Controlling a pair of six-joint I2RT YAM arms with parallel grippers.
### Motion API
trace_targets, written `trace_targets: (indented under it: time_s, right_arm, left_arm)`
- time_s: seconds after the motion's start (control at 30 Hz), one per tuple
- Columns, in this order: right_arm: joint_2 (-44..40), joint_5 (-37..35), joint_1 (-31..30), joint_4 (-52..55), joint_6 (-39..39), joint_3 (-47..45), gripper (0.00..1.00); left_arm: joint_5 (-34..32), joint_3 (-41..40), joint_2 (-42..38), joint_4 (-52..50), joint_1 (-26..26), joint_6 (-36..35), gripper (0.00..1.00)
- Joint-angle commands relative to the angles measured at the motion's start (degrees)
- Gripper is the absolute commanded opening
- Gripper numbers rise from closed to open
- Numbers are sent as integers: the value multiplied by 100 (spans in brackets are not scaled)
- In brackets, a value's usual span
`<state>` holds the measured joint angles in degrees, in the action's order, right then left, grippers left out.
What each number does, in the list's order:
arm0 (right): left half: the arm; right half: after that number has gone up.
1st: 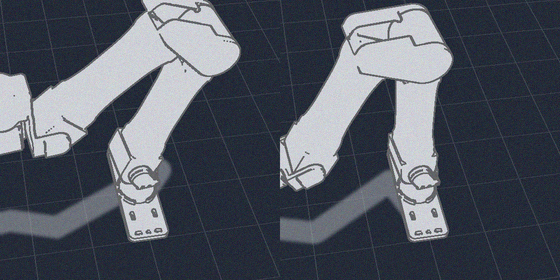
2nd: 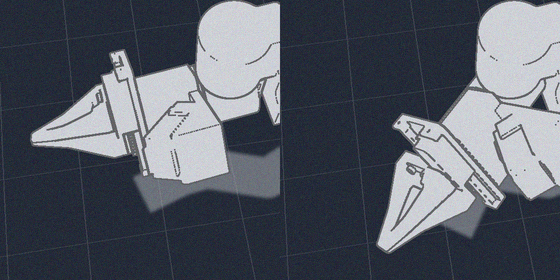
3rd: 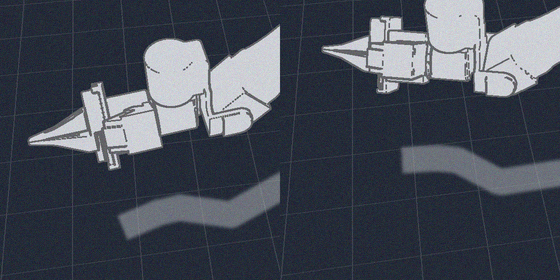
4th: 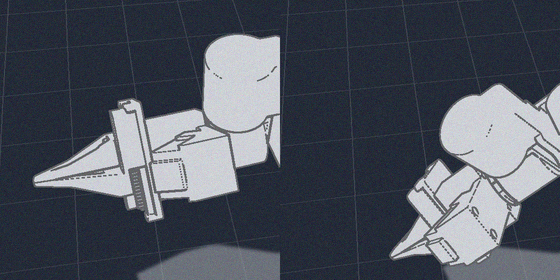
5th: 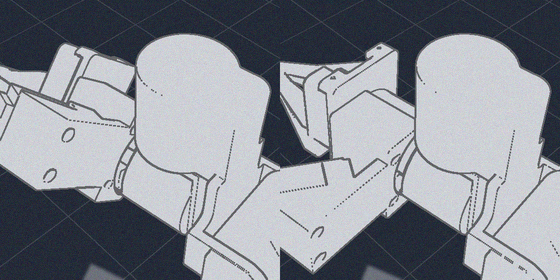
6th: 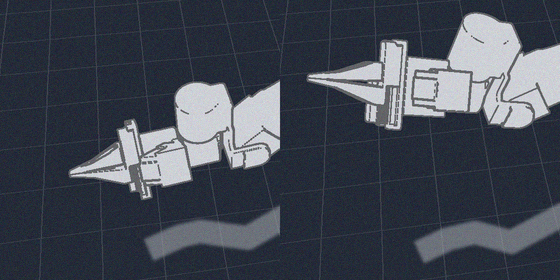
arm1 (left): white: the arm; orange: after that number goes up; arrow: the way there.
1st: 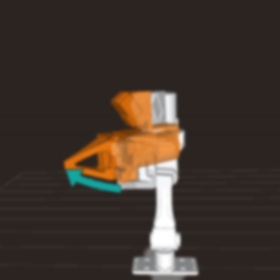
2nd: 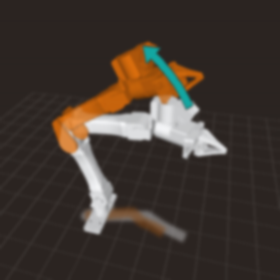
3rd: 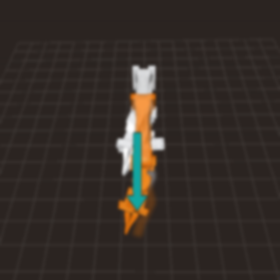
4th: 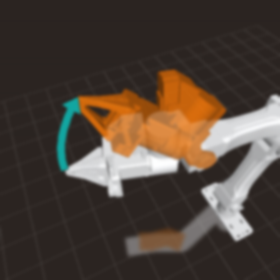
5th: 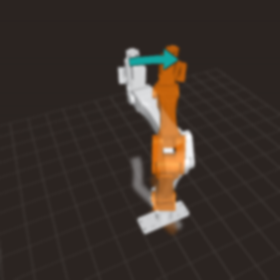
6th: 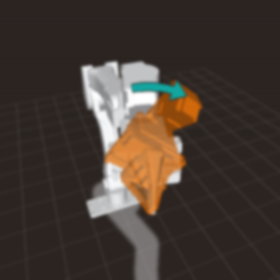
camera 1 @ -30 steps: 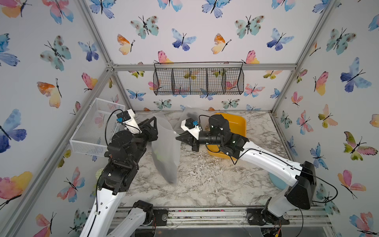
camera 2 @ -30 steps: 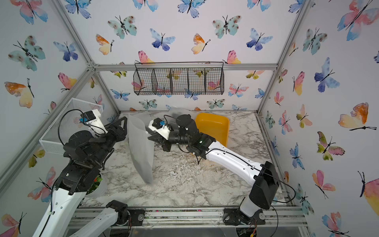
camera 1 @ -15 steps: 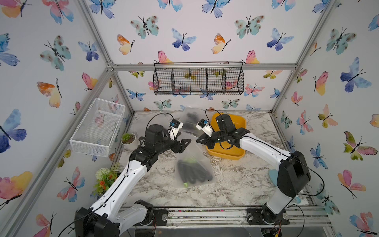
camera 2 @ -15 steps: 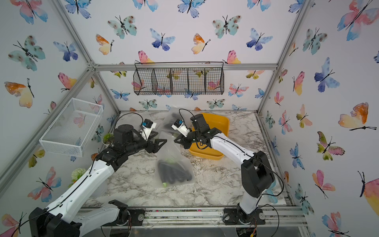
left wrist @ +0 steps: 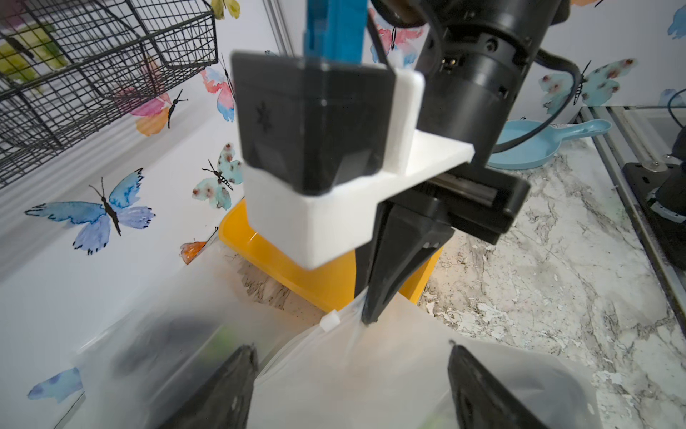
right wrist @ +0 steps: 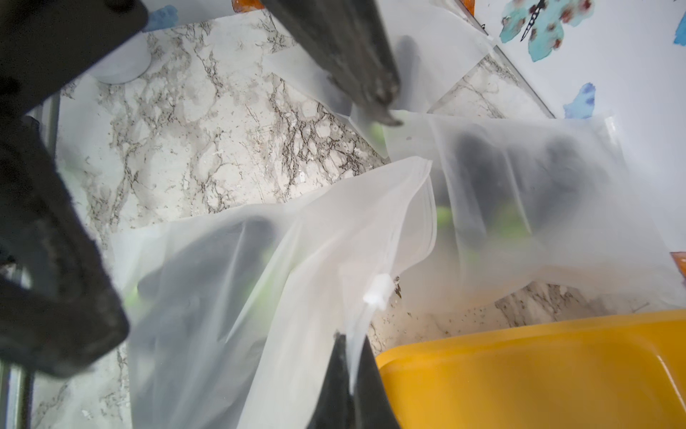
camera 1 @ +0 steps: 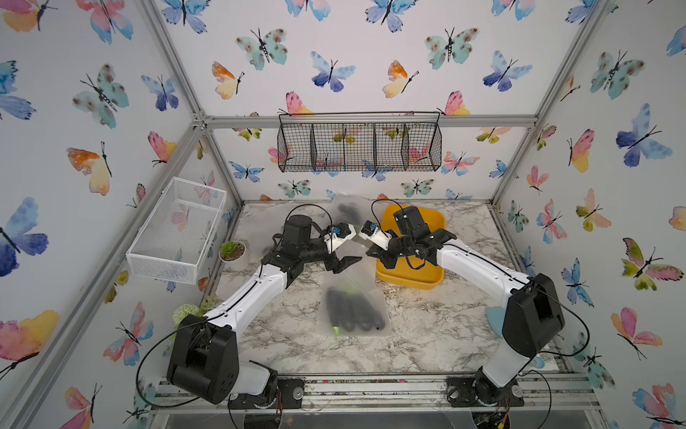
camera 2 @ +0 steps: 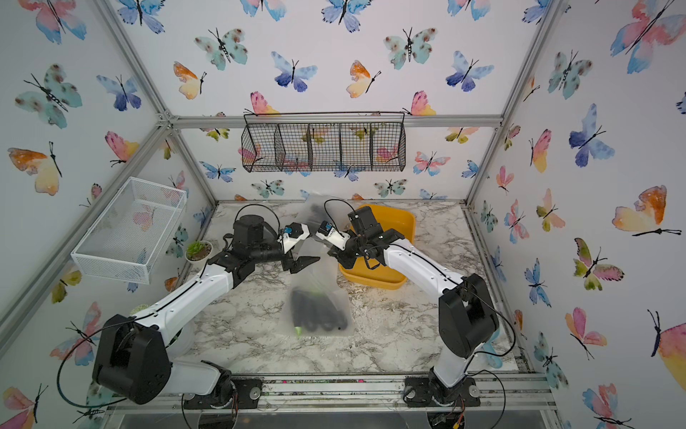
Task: Place the eggplant in a zip-top bag and seal the zipper
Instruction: Adjust the zipper food storage bag at the center of the board, then zip the zipper on the zipper food storage bag.
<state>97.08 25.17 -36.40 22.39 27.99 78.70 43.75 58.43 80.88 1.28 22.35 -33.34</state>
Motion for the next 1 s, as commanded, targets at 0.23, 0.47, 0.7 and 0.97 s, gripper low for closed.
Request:
trace_targets:
  time_s: [0.23, 0.47, 0.7, 0.97]
  right_arm:
    - [-655, 465, 54, -781, 676, -608, 4]
    - [-642, 496, 54, -745, 673, -588, 4]
    - [-637, 174, 63, -723, 708, -577, 4]
    - [-712, -86, 98, -803, 664, -627, 4]
  left_arm:
    - [1208, 441, 973, 489, 139, -127, 77]
    - [1551, 502, 1123, 567, 134, -13, 68]
    - [1854, 792, 1266, -118, 138, -212, 48]
    - [1713, 1043, 1413, -813, 53, -434, 32]
